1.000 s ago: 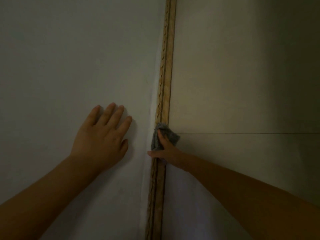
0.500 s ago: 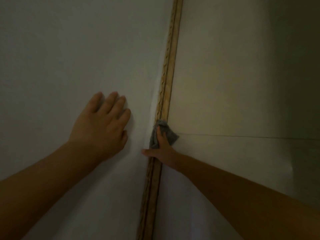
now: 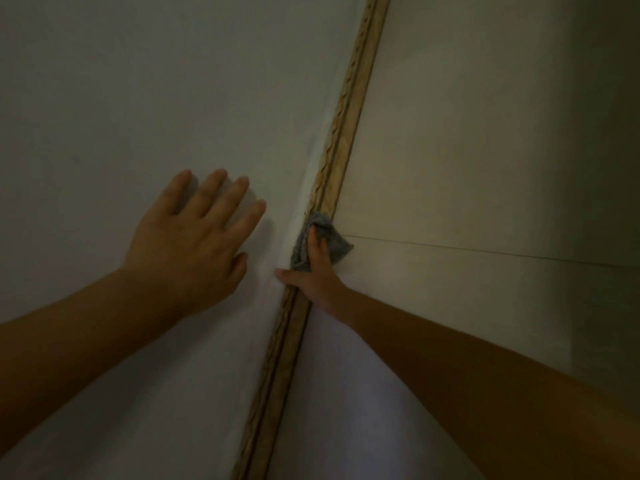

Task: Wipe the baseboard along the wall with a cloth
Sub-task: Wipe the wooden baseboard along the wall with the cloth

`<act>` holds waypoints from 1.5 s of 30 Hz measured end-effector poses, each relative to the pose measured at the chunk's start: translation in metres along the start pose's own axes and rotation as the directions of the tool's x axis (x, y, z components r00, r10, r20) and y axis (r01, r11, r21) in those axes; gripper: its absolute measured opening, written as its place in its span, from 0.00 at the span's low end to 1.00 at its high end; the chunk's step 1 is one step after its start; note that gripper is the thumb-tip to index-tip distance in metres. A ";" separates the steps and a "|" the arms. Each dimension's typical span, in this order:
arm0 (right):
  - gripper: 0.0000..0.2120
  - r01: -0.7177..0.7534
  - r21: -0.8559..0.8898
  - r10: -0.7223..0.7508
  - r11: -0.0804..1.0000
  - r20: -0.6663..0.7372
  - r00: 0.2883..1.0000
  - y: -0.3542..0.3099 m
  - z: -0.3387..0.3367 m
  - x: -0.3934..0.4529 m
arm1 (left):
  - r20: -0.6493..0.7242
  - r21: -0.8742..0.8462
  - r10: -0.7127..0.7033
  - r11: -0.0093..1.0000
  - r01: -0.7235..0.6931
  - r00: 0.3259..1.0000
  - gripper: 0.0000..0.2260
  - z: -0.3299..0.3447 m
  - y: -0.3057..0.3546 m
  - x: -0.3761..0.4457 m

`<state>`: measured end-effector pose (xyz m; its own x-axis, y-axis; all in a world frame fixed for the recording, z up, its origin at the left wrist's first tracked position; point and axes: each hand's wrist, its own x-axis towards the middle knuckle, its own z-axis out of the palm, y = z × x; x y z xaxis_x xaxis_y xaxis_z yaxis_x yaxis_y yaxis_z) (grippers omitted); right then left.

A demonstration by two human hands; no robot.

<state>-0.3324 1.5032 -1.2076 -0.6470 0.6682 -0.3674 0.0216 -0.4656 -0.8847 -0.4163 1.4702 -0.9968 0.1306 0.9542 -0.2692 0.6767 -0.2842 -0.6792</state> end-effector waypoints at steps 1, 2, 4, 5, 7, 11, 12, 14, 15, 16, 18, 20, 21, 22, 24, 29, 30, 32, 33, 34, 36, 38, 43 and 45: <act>0.51 0.005 -0.004 -0.005 1.000 -0.007 1.000 -0.002 0.000 -0.002 | -0.012 0.002 0.014 1.000 -0.014 1.000 0.27 0.001 0.000 -0.005; 0.51 0.007 -0.012 -0.007 1.000 -0.013 1.000 -0.001 0.001 -0.003 | -0.026 0.017 0.031 0.999 -0.030 0.999 0.27 0.002 -0.001 -0.010; 0.49 0.021 -0.015 -0.022 1.000 -0.034 0.999 0.001 0.007 -0.006 | -0.043 0.042 0.045 0.998 -0.044 0.998 0.28 0.002 -0.005 -0.020; 0.49 0.027 -0.025 -0.028 0.999 -0.040 0.999 0.004 0.010 -0.009 | -0.040 0.055 0.047 0.998 -0.045 0.998 0.28 0.001 -0.006 -0.024; 0.48 0.038 -0.091 -0.044 0.995 -0.060 0.997 0.013 0.021 -0.015 | -0.027 0.079 0.048 0.996 -0.046 0.998 0.27 0.000 -0.007 -0.029; 0.45 0.086 -0.138 -0.101 0.987 -0.104 0.989 0.028 0.032 -0.022 | 0.009 0.095 0.084 0.992 -0.085 0.996 0.26 0.003 -0.007 -0.034; 0.45 0.095 -0.129 -0.109 0.987 -0.101 0.989 0.028 0.031 -0.022 | 0.010 0.099 0.090 0.991 -0.091 0.996 0.26 0.003 -0.007 -0.034; 0.45 0.115 -0.113 -0.125 0.987 -0.085 0.989 0.026 0.028 -0.021 | 0.007 0.115 0.109 0.987 -0.110 0.994 0.26 0.004 -0.007 -0.033; 0.44 0.123 -0.101 -0.131 0.987 -0.079 0.988 0.023 0.027 -0.021 | 0.009 0.125 0.124 0.984 -0.124 0.992 0.26 0.004 -0.007 -0.032; 0.44 0.123 -0.084 -0.129 0.989 -0.074 0.989 0.021 0.026 -0.022 | 0.014 0.133 0.134 0.982 -0.135 0.991 0.26 0.003 -0.007 -0.033; 0.45 0.109 -0.064 -0.113 0.992 -0.067 0.991 0.017 0.027 -0.023 | 0.029 0.151 0.134 0.979 -0.137 0.991 0.27 0.003 -0.008 -0.034; 0.46 0.098 -0.066 -0.103 0.993 -0.072 0.992 0.015 0.028 -0.026 | 0.034 0.167 0.127 0.977 -0.131 0.991 0.27 0.003 -0.008 -0.035; 0.46 0.100 -0.080 -0.106 0.992 -0.074 0.992 0.017 0.028 -0.027 | 0.033 0.161 0.125 0.978 -0.129 0.992 0.27 0.003 -0.007 -0.035; 0.47 0.100 -0.100 -0.108 0.990 -0.076 0.991 0.020 0.030 -0.028 | 0.033 0.154 0.126 0.980 -0.129 0.992 0.27 0.004 -0.007 -0.034; 0.47 0.089 -0.140 -0.101 0.986 -0.079 0.992 0.028 0.036 -0.033 | 0.037 0.161 0.128 0.978 -0.132 0.991 0.27 0.005 -0.007 -0.033; 0.47 0.070 -0.129 -0.084 0.989 -0.106 0.991 0.031 0.040 -0.033 | 0.049 0.199 0.119 0.972 -0.127 0.992 0.27 0.004 -0.007 -0.032; 0.47 0.073 -0.113 -0.086 0.991 -0.116 0.990 0.029 0.038 -0.030 | 0.058 0.204 0.114 0.971 -0.123 0.992 0.27 0.003 -0.007 -0.032; 0.47 0.078 -0.098 -0.090 0.992 -0.124 0.988 0.026 0.037 -0.029 | 0.071 0.225 0.105 0.967 -0.119 0.992 0.28 0.003 -0.007 -0.032; 0.47 0.076 -0.099 -0.088 0.992 -0.123 0.988 0.026 0.039 -0.031 | 0.068 0.228 0.109 0.966 -0.122 0.992 0.28 0.003 -0.006 -0.032; 0.48 0.073 -0.100 -0.085 0.992 -0.122 0.989 0.028 0.043 -0.035 | 0.067 0.219 0.117 0.967 -0.129 0.991 0.28 0.004 -0.006 -0.031; 0.49 0.078 -0.105 -0.090 0.991 -0.117 0.989 0.036 0.051 -0.043 | 0.065 0.223 0.126 0.965 -0.138 0.990 0.27 0.003 -0.005 -0.031; 0.49 0.087 -0.112 -0.100 0.990 -0.120 0.988 0.042 0.055 -0.047 | 0.061 0.267 0.117 0.955 -0.129 0.991 0.26 0.001 -0.005 -0.031; 0.49 0.064 -0.042 -0.069 0.997 -0.124 0.990 0.036 0.049 -0.039 | 0.141 0.362 0.072 0.924 -0.119 0.987 0.28 -0.006 0.000 -0.031; 0.48 0.080 -0.038 -0.084 0.996 -0.128 0.988 0.036 0.049 -0.040 | 0.171 0.355 0.061 0.927 -0.119 0.983 0.29 -0.008 0.001 -0.031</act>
<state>-0.3431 1.4311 -1.2107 -0.5437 0.7738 -0.3250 -0.0016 -0.3882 -0.9216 -0.4137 1.4416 -0.9833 0.0453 0.9050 -0.4230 0.3542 -0.4105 -0.8402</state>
